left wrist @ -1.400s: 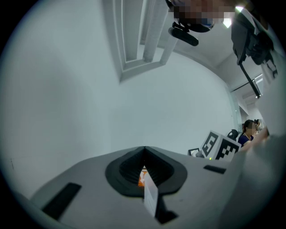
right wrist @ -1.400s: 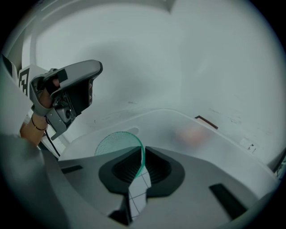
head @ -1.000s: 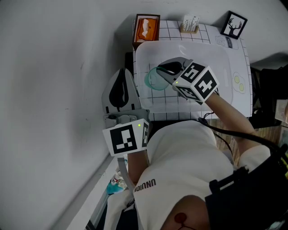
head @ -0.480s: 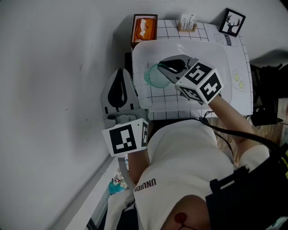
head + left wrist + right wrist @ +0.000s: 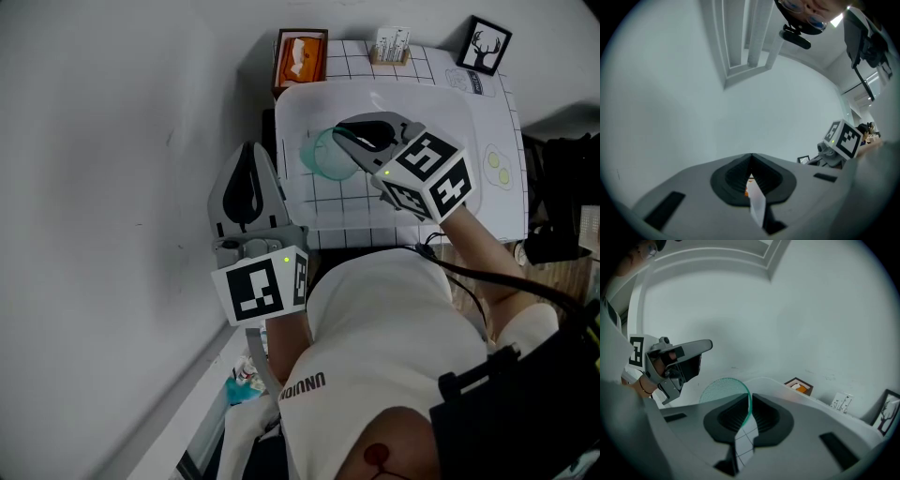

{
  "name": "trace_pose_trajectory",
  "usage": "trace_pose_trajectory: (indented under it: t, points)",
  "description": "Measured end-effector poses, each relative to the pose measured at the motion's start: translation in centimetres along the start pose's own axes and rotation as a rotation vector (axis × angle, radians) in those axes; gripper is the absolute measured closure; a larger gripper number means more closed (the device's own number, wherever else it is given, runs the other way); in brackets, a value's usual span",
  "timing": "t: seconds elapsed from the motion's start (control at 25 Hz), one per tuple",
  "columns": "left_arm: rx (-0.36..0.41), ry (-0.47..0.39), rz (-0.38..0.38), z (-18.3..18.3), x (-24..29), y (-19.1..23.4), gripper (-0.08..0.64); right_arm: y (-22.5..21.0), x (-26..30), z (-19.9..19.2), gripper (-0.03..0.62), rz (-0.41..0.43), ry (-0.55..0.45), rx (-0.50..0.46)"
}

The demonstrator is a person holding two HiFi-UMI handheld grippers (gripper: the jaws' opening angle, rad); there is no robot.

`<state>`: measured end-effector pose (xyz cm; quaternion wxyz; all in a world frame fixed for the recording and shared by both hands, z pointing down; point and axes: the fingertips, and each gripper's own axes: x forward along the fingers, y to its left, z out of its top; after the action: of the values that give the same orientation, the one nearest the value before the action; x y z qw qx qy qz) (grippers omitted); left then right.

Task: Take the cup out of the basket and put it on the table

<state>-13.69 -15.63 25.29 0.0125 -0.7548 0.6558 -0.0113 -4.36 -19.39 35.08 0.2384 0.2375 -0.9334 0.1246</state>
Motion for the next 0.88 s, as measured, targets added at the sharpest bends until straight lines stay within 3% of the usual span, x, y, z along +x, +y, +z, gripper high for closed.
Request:
trace_pose_trajectory:
  t: [0.88]
  points:
    - [0.024,-0.018,0.002,0.8,-0.8,-0.7,0.548,0.6,-2.9,2.6,0.552,-0.053,-0.186,0.004]
